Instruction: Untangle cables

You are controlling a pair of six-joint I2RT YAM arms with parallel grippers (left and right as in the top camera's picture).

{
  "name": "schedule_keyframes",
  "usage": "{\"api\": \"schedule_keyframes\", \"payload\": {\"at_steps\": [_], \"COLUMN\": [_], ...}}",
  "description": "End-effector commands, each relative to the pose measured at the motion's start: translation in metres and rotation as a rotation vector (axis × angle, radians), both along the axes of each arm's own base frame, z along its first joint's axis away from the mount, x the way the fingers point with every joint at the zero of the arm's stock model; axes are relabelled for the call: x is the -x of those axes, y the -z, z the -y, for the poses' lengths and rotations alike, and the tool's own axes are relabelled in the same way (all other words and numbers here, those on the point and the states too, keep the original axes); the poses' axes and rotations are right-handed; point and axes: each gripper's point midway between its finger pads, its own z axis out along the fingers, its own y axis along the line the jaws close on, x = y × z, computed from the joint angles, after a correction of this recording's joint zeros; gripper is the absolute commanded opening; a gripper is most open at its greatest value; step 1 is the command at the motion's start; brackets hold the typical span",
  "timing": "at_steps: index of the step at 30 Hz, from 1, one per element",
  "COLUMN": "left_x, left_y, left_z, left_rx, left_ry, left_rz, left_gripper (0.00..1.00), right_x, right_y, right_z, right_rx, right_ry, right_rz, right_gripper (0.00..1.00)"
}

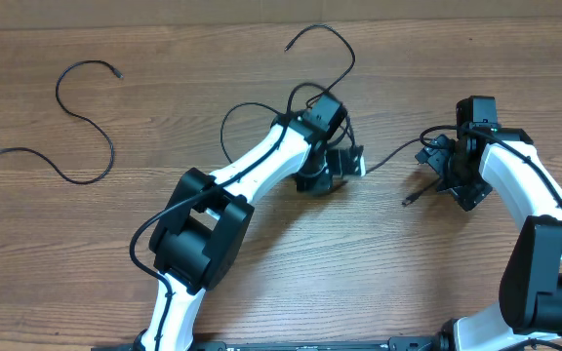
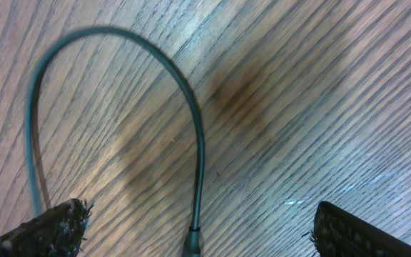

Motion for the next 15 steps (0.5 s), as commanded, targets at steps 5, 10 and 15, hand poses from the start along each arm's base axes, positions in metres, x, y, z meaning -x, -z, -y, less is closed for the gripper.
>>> {"api": "schedule_keyframes", "payload": {"at_steps": [5,10,15], "left_x": [-0.045,-0.047,-0.041], "left_y": [-0.11,-0.13,-0.124], "left_z": [0.025,0.027,0.021], "left_rx": [0.156,0.183,0.158], "left_ry": [-0.072,-0.071,-0.074], "left_rz": [0.215,0.251,0.218], "left_gripper": [0.04,0.04,0.04], "right_x": [0.0,0.0,0.0], "right_y": [-0.002,-0.002,-0.002], "right_z": [-0.004,-0.004,-0.004], "right_rx": [-0.026,-0.025,-0.025], "right_ry": [-0.001,-0.001,-0.001], "right_rz": [0.011,0.011,0.011], "right_gripper": [1.0,1.0,1.0]}}
